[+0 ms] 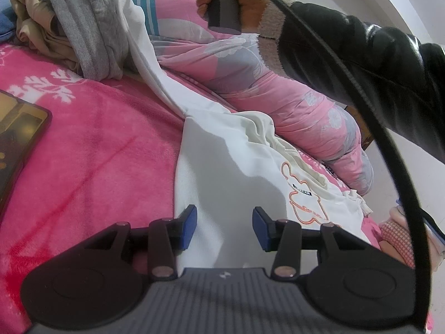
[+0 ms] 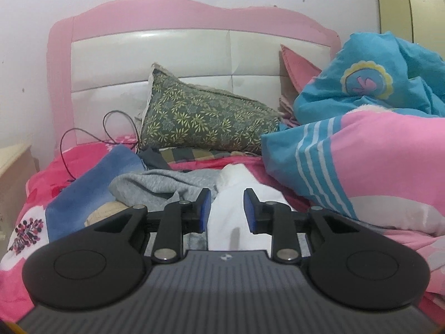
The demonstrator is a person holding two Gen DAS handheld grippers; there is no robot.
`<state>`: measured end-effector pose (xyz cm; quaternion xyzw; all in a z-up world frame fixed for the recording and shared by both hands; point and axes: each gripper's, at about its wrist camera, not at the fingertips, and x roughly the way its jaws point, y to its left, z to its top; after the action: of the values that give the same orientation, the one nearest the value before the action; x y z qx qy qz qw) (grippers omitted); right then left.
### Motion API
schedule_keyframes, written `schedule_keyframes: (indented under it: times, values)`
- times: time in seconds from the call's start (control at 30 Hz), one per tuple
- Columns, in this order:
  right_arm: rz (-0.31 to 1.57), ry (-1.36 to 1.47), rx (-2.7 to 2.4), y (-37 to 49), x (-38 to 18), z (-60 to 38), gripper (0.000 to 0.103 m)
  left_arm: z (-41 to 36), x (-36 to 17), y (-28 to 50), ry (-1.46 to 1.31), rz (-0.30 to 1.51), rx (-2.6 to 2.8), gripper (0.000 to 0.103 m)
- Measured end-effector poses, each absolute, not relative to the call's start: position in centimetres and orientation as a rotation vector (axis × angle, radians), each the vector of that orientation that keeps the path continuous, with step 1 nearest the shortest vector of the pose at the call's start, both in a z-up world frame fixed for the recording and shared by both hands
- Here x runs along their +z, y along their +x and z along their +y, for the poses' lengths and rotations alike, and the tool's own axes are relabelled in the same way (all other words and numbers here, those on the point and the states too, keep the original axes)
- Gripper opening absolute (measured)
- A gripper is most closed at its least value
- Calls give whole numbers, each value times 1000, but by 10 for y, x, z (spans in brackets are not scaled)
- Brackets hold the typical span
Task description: Fold clothes
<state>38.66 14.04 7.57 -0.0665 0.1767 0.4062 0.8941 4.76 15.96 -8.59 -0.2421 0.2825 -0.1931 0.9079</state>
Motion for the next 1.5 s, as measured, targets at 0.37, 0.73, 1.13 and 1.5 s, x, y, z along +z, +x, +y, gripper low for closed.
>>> schedule_keyframes:
  times: [0.37, 0.73, 1.13, 1.5]
  values:
    - [281, -25, 670, 377, 114, 41, 25, 159, -85, 47, -497, 575, -406, 51]
    - [294, 28, 481, 368, 104, -48, 25, 155, -84, 48, -481, 576, -396, 51]
    - [419, 22, 470, 369, 56, -41, 25, 156, -83, 47, -481, 576, -397, 51]
    - [457, 22, 449, 357, 50, -48, 25, 157, -82, 47, -480, 577, -398, 51]
